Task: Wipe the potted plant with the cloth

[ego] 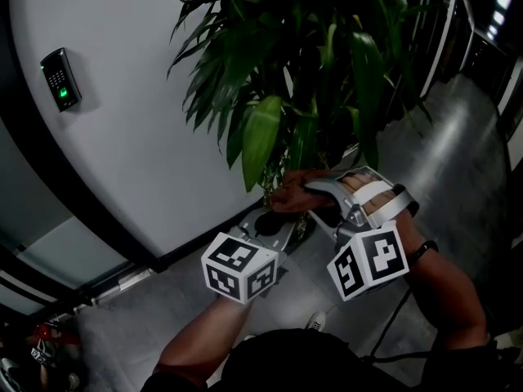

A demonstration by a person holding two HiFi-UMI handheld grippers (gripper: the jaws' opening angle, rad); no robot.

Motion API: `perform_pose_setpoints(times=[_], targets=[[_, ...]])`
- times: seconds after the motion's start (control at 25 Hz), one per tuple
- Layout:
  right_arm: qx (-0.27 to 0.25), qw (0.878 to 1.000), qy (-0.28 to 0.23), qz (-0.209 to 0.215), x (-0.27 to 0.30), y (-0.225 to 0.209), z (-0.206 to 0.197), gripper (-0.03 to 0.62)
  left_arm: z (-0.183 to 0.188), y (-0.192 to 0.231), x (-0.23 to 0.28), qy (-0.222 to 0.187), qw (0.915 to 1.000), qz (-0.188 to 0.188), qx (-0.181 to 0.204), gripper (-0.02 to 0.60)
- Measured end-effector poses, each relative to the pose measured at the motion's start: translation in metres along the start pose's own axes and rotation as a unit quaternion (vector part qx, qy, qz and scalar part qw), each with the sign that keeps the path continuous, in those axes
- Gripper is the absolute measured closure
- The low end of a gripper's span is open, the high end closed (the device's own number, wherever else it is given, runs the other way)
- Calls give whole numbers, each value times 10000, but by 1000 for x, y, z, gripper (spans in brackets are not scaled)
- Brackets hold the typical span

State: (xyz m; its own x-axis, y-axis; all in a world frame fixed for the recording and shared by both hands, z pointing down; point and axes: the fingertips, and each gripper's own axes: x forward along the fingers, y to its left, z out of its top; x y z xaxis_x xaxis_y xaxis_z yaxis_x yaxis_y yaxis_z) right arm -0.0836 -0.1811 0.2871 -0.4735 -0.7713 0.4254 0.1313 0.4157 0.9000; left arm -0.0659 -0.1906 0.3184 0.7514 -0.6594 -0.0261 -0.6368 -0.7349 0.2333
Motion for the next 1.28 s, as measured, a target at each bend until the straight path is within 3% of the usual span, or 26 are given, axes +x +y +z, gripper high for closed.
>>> perform_pose_setpoints(times=[0.32,0.56,0.8,1.28], targets=[[222,9936,439,-1019,13,-85,-45,523,-1,-4,1,13,10000,-14,15,565],[429,9891,447,-1337,27,-115,-65,523,-2,-8,1,-1,10000,-7,20,565],[354,9908,452,-1226,35,-116,-62,523,1,-4,0,-28,10000,53,13,565],[-116,9982,372,-467,44,-50,-46,523,-5,-1,2,72,10000,35,-59,565]])
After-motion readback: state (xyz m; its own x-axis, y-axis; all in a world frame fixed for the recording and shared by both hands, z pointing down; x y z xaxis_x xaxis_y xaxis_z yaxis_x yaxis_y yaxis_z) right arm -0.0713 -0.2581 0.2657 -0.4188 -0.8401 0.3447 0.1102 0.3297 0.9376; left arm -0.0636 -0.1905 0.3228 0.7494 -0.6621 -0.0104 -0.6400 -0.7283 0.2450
